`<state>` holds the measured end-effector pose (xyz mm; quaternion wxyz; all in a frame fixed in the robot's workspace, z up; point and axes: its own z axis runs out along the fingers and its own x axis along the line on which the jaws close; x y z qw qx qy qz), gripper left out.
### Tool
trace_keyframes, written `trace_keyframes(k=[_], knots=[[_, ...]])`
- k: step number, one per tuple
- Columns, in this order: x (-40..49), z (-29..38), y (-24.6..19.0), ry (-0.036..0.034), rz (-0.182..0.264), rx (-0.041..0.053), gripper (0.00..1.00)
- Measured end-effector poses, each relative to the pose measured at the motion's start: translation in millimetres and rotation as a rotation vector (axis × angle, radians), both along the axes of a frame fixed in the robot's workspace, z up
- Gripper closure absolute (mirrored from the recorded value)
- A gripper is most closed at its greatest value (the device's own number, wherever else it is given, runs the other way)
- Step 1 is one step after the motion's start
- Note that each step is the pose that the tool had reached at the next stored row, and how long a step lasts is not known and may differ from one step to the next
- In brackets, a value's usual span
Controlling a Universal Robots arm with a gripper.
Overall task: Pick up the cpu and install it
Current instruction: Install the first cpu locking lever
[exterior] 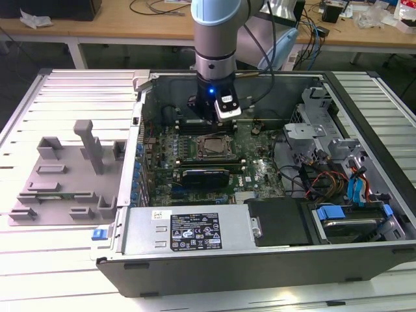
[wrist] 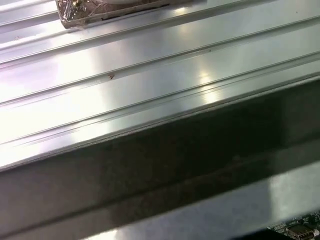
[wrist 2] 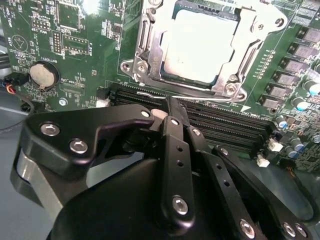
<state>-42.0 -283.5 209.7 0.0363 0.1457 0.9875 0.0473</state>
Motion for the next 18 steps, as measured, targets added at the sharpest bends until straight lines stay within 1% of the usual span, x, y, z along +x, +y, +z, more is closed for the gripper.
trace_keyframes(k=[6,8,11,13,14,15,18], knots=[[-0.5,-5.0,-0.6,-0.0203,0.000,-0.0002,0.89],[-0.7,-5.5,-0.8,-0.0224,0.000,-0.0002,0.89],[-1.3,-7.1,-2.0,-0.0275,0.000,-0.0008,0.89],[-1.6,-7.7,-4.5,-0.0289,0.000,-0.0012,0.89],[-1.8,-8.3,-4.7,-0.0328,0.000,-0.0016,0.89],[-1.7,-9.4,-4.7,-0.0393,0.000,-0.0007,0.89],[-1.5,-9.7,-4.7,-0.0400,0.000,-0.0001,0.89]])
